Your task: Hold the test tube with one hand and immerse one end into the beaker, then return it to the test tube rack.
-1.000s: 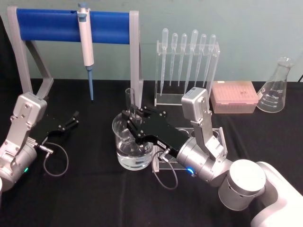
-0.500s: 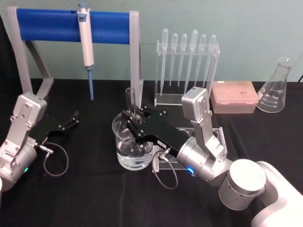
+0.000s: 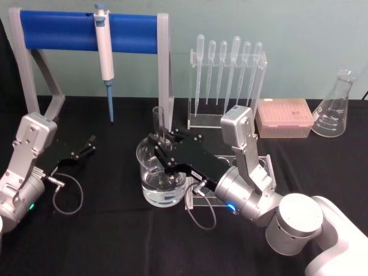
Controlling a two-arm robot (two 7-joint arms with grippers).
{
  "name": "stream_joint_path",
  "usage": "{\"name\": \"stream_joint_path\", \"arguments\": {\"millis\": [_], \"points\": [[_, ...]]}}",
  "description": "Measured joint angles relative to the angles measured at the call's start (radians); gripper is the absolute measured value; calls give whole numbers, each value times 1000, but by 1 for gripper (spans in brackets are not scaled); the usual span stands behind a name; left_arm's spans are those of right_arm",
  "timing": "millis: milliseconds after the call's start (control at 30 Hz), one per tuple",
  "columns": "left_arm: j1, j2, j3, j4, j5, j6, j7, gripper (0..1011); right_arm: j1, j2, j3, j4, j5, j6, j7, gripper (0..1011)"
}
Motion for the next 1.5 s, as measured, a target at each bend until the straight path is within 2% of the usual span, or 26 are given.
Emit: {"name": "stream_joint_path", "arguments": {"millis": [1500], "points": [[0,0,0,0,0,0,0,1000,0,0,0,0,0,0,0,233]]}}
